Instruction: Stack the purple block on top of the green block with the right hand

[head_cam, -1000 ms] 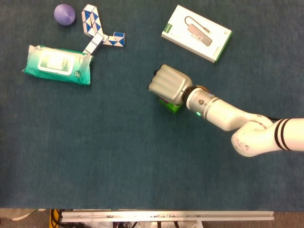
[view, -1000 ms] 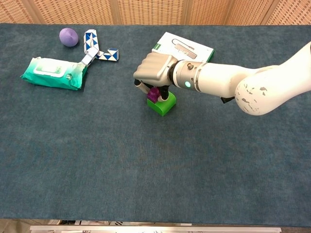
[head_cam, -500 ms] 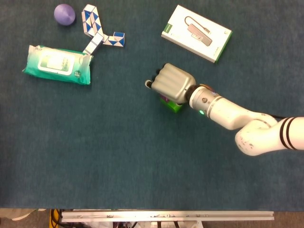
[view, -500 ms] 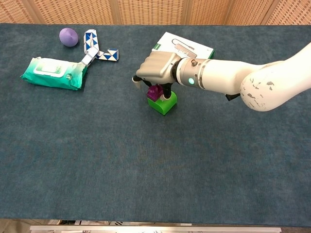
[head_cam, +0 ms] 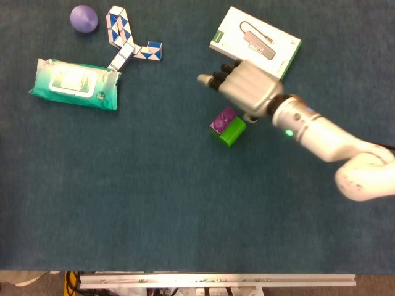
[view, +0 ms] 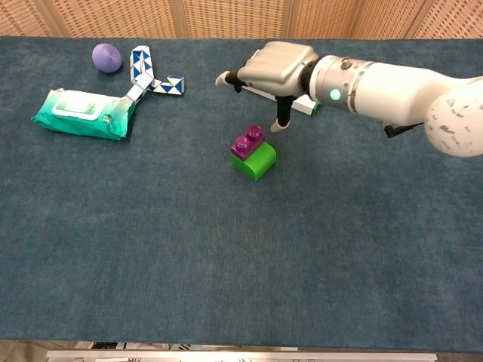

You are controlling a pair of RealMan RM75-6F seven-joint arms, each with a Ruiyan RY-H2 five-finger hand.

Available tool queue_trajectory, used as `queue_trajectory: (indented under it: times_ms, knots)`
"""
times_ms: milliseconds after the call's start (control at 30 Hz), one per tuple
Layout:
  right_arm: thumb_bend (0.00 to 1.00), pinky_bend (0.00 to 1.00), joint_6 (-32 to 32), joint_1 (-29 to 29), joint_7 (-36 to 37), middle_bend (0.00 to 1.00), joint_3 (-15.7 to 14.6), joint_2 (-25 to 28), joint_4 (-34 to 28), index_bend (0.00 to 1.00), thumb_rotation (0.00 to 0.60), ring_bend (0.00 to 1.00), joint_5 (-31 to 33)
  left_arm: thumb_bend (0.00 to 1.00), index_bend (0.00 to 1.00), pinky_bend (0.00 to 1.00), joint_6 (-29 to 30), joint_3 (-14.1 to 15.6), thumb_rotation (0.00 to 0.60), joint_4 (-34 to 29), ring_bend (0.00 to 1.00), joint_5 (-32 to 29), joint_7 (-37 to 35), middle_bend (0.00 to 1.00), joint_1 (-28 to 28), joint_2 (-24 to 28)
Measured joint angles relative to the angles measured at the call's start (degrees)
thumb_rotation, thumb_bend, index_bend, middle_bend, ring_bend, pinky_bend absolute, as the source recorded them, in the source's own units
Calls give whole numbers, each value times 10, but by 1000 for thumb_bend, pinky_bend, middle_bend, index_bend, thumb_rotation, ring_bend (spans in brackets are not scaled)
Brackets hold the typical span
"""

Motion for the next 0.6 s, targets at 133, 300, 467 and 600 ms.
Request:
queue_trajectory:
  times_ms: [133, 300, 467, 600]
  knots:
    - [110, 324, 28, -29, 10, 304, -6, 49, -27, 168, 600, 205, -10, 228, 294, 190, -2, -4, 600, 1, 304, -2, -1, 339, -3, -1]
    - [149, 324, 70, -74, 21, 314, -17, 105, -57, 183, 600, 214, -16, 228, 294, 190, -3, -9, 600, 4, 304, -8, 0, 339, -7, -3]
    - [193, 324, 130, -132, 34, 319, -30, 160, -95, 190, 600, 214, -18, 228, 294, 190, -16, -15, 600, 12, 304, -17, 0, 339, -16, -7]
    - [204, 324, 183, -187, 44, 324, -45, 195, -120, 197, 600, 214, -28, 228, 294, 190, -25, -21, 600, 19, 304, -20, -1, 339, -26, -11]
